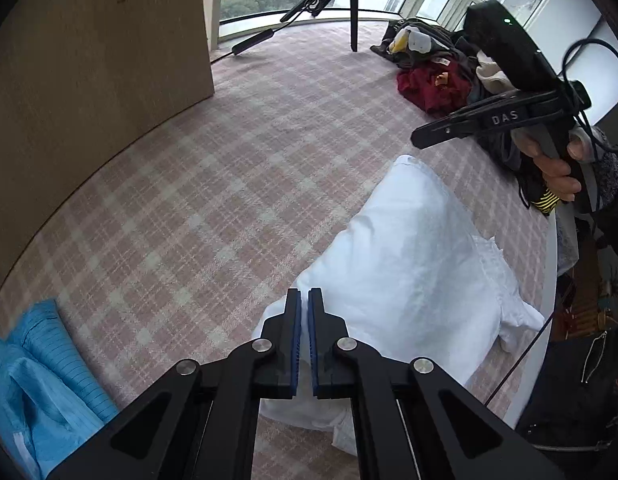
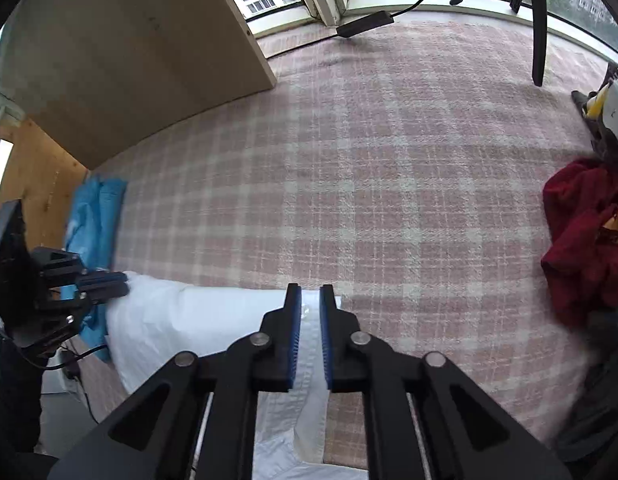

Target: Fold clothes

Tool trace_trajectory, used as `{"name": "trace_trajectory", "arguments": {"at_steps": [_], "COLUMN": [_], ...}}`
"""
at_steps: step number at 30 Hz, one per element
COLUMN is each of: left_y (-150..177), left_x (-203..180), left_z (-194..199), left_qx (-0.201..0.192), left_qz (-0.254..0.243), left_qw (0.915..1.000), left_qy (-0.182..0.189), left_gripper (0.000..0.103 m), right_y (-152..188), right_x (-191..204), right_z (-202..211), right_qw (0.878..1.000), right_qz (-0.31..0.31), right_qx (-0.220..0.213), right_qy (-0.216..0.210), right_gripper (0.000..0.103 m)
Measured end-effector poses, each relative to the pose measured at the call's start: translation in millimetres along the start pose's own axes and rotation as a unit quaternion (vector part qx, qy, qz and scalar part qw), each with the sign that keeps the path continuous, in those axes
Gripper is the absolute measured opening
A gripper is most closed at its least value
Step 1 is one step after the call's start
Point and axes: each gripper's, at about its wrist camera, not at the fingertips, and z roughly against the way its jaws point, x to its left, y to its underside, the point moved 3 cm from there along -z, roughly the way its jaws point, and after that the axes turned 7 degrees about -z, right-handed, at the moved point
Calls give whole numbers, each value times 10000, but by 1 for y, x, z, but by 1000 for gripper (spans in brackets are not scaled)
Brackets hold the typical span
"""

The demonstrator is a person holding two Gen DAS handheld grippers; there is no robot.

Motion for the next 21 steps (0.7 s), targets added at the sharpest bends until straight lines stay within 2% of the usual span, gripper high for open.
{"name": "trace_trajectory", "arguments": {"at_steps": [2,7,9,13,15,19,20,21], "left_y": [1,2,2,1,0,0,0,1], "left_x": [-2,-4,-5,-8,-10,-13,-13,-13], "left_z": [5,9,10,10,10,8,7,6], "left_qx": [-33,-41,-41,-38,-30,6,24,35], "left_qz": [-22,-37,-40,-68,-117,-209,-200,-204], "left_qw": [10000,10000,10000,10000,9999,9998,9998,9998], "left_qy": [47,46,45,49,45,20,18,-1], "left_gripper": [3,3,3,3,3,3,3,3], "right_y": [-5,-13,-15,-14,-14,-10,-8,-7], "right_x": [-6,-6,-8,-9,-11,-10,-9,-7], "right_z": [-6,-8,-13,-24,-33,-39,-37,-33], "right_qw": [9986,9966,9965,9931,9918,9893,9897,9910], "right_qz": [-325,-396,-357,-433,-424,-429,-380,-299], "right_qx": [278,615,732,1009,1166,1224,1164,1063], "right_qy": [-300,-382,-203,-411,-298,-662,-745,-752], "right_gripper": [21,21,21,21,21,23,14,11]}}
